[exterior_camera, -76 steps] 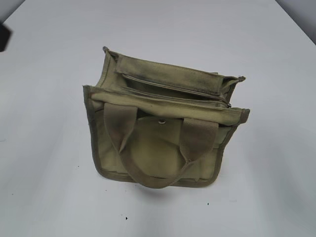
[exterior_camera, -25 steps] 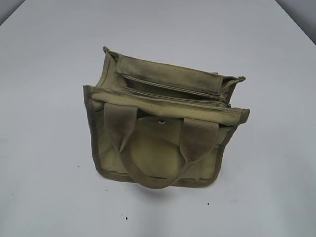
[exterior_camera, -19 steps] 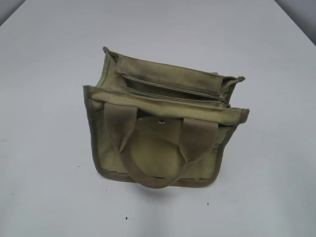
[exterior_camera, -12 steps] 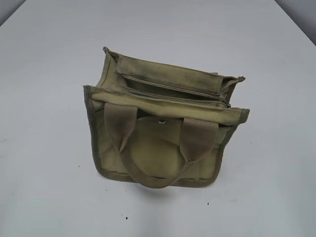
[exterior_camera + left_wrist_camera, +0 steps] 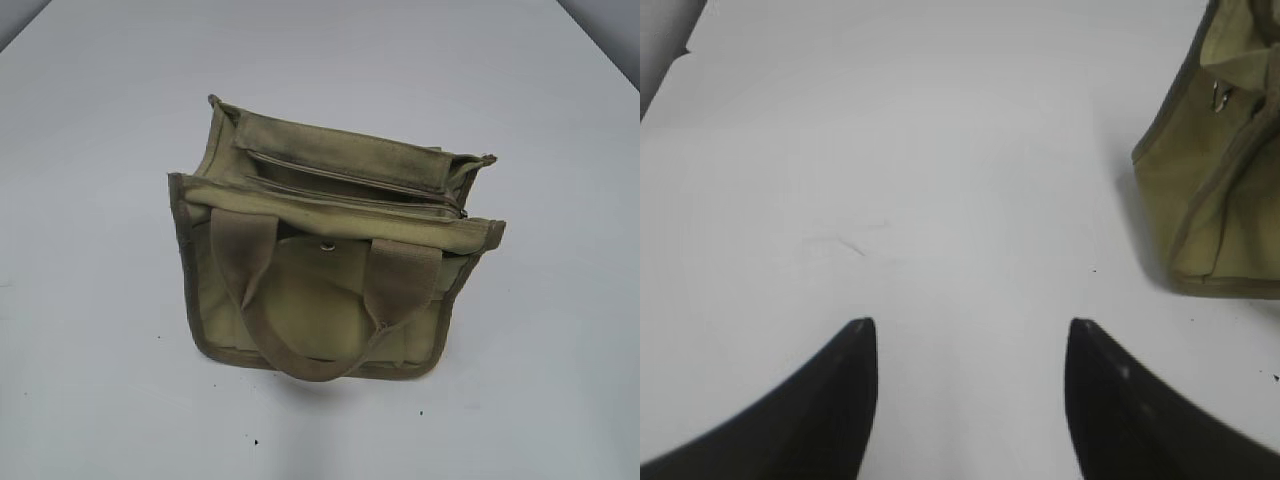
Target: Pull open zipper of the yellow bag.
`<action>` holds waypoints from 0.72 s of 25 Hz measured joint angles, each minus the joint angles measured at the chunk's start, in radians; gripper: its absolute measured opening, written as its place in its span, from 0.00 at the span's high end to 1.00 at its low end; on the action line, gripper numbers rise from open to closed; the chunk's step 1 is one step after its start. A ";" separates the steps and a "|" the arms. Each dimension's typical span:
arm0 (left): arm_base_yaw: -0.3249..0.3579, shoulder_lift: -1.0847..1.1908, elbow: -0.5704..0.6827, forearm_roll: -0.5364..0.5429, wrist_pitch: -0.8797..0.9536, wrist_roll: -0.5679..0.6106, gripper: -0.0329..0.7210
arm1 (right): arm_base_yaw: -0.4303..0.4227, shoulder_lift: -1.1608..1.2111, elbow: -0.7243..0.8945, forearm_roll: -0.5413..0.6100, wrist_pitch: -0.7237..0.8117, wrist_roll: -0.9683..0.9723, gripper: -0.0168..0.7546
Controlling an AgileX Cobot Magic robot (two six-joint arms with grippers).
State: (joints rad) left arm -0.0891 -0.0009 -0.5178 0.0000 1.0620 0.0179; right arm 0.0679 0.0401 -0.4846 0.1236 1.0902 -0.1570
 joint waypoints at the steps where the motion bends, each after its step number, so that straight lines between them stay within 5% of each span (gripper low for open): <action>1: 0.005 -0.003 0.000 0.000 -0.001 0.000 0.35 | 0.000 -0.011 0.000 0.000 0.000 0.000 0.22; 18: 0.009 -0.004 0.000 0.000 0.000 0.000 0.35 | 0.000 -0.046 0.000 0.001 -0.001 0.000 0.22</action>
State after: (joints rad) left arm -0.0800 -0.0053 -0.5178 0.0000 1.0623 0.0179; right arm 0.0679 -0.0064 -0.4846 0.1247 1.0890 -0.1570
